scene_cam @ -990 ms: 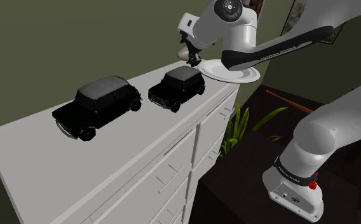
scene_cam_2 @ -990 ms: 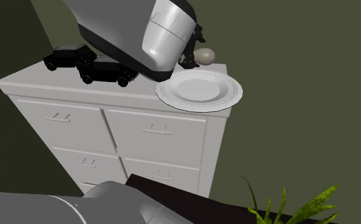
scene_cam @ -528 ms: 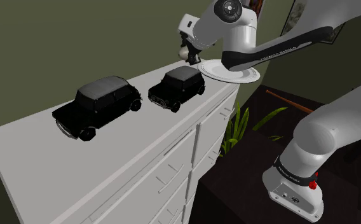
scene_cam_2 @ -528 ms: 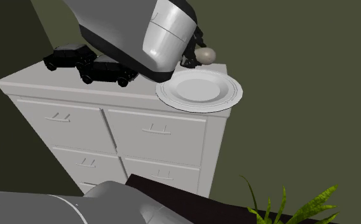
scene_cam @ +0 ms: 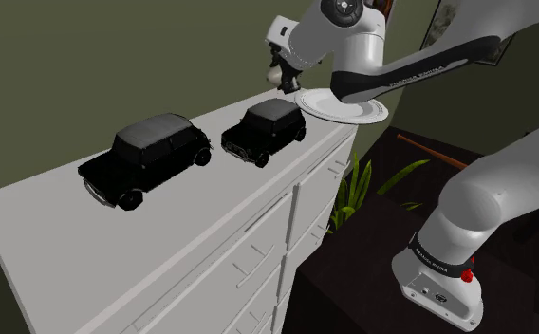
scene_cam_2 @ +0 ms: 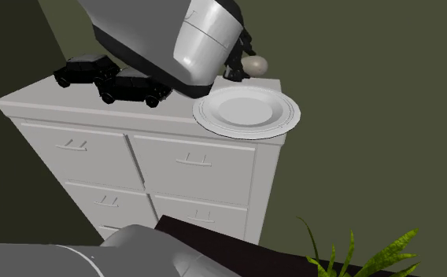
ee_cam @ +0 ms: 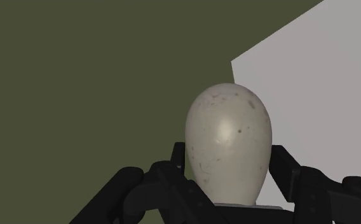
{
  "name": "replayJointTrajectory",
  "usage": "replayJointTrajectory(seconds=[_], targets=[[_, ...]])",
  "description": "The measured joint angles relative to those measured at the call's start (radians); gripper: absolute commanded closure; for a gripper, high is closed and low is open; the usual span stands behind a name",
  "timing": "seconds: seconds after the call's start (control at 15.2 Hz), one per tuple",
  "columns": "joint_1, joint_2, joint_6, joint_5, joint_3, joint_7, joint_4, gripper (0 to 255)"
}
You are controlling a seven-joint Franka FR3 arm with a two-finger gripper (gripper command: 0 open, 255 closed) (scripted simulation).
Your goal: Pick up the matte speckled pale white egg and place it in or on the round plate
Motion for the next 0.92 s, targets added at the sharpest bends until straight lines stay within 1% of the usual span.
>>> replayJointTrajectory(seconds=[0.2,0.92], targets=[[0.024,-0.017,-0.025,0.047,-0.018,-0.055,0.019,255],[0.082,-0.034,-0.125,0.169,-0.059,-0.204,0.113,255]])
